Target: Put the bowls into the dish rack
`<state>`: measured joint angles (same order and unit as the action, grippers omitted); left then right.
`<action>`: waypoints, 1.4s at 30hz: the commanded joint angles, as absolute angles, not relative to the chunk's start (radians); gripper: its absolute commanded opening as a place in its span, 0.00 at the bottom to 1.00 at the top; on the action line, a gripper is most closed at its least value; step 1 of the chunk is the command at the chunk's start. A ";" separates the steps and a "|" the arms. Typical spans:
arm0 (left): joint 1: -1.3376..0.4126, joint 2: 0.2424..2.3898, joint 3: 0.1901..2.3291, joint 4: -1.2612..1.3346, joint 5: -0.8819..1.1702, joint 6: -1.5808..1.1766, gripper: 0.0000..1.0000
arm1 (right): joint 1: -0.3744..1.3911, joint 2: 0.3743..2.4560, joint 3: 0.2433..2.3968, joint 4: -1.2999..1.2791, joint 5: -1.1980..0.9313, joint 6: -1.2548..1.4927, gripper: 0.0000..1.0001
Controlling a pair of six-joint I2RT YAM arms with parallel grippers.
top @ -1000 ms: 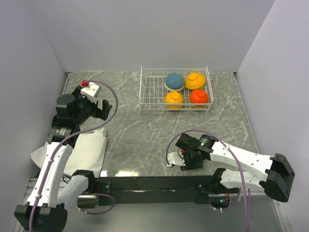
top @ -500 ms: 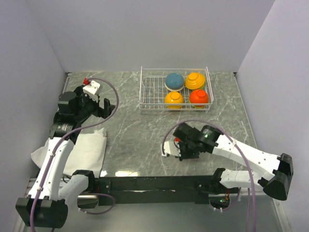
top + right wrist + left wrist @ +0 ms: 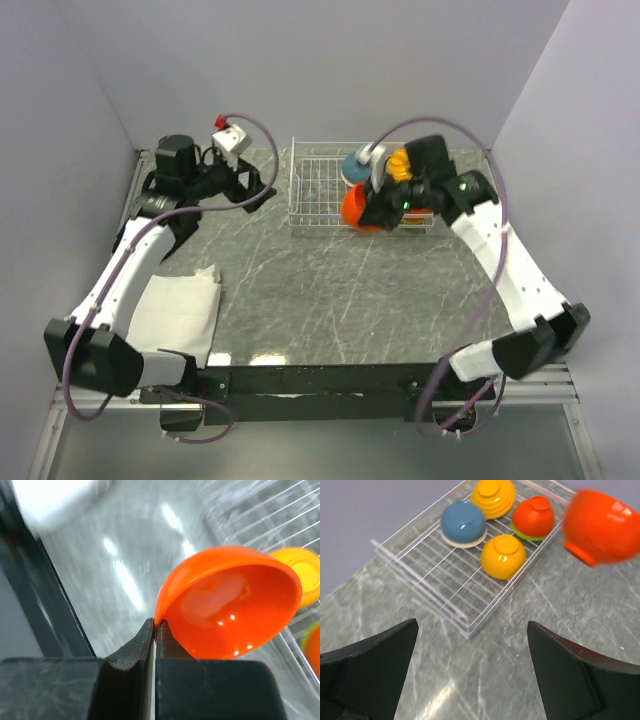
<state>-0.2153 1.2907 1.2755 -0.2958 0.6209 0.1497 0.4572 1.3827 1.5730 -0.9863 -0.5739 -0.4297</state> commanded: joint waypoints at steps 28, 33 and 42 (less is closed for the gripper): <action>-0.364 1.982 1.824 -0.282 0.483 0.248 0.93 | 0.106 2.077 1.543 0.558 -1.430 1.101 0.00; -0.376 2.032 1.850 -0.275 0.460 0.261 0.92 | 0.107 2.111 1.517 0.629 -1.439 1.137 0.00; -0.413 2.075 1.868 -0.294 0.434 0.302 0.92 | 0.112 2.177 1.535 0.681 -1.434 1.167 0.00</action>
